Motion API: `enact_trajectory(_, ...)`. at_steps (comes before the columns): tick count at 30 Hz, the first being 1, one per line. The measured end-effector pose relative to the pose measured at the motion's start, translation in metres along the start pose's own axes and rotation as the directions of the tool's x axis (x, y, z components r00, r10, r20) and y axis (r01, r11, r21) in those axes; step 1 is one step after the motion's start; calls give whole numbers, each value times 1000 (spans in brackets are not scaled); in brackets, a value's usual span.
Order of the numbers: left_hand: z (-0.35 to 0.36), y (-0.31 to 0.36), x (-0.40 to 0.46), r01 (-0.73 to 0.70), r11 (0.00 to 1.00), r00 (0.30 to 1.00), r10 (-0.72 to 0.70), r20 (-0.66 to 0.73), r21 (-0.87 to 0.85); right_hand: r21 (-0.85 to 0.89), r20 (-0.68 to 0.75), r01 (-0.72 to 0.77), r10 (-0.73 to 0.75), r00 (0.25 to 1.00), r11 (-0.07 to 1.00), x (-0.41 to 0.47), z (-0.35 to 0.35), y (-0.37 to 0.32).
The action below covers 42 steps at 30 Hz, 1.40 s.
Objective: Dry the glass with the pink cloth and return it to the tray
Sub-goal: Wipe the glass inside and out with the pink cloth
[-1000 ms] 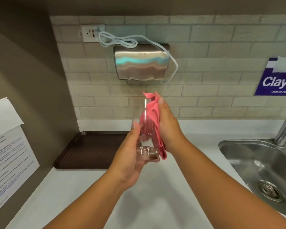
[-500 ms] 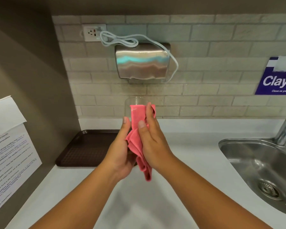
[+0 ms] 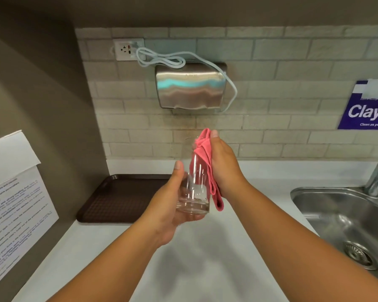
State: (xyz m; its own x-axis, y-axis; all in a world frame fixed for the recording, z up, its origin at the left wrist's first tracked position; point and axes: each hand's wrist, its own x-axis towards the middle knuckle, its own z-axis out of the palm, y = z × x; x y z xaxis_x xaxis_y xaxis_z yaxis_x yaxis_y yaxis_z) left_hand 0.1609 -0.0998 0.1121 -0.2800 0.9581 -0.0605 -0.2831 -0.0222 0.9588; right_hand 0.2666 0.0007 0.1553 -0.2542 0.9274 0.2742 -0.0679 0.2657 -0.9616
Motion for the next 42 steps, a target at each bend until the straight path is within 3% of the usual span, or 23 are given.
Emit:
enact_trajectory(5,11,2,-1,-160,964,982,177,-65,212,-18,-134,63,-65,989,998,-3,12,7)
enact_trajectory(8,16,-1,2,-170,979,982,178,-69,109,82,-132,22,-11,991,996,-8,10,10)
enact_trajectory(11,14,1,8,-167,986,977,166,-134,9,97,12,1,-2,1000,995,-25,12,25)
enact_trajectory(15,8,0,13,-134,990,974,138,-182,36,-206,213,167,-122,969,964,-48,31,43)
enact_trajectory(18,5,-8,11,-121,989,977,134,-167,85,-318,220,214,-148,964,924,-42,32,33)
enact_trajectory(21,8,-13,6,-134,987,982,145,-123,89,-216,132,149,-123,984,965,-25,21,17)
enact_trajectory(23,11,-12,2,-116,993,989,117,-90,16,-18,97,56,-54,994,998,-13,9,10)
enact_trajectory(26,13,-5,1,-59,994,998,56,-39,-95,266,28,-216,216,976,940,-7,-1,14)
enact_trajectory(29,6,0,9,-41,991,999,40,-15,-131,250,84,-287,274,958,925,-18,5,33)
enact_trajectory(32,2,7,14,-10,992,1000,7,-25,-130,236,153,-216,183,971,947,-31,12,47)
enact_trajectory(37,-1,0,18,-3,999,999,1,-42,-46,-64,211,65,-50,976,996,-38,19,41)
enact_trajectory(40,-5,-6,18,-3,999,1000,2,-5,-46,-27,166,113,-107,980,993,-33,17,32)
enact_trajectory(42,-6,-7,18,21,995,998,-15,60,-98,114,87,43,-53,995,993,-24,11,21)
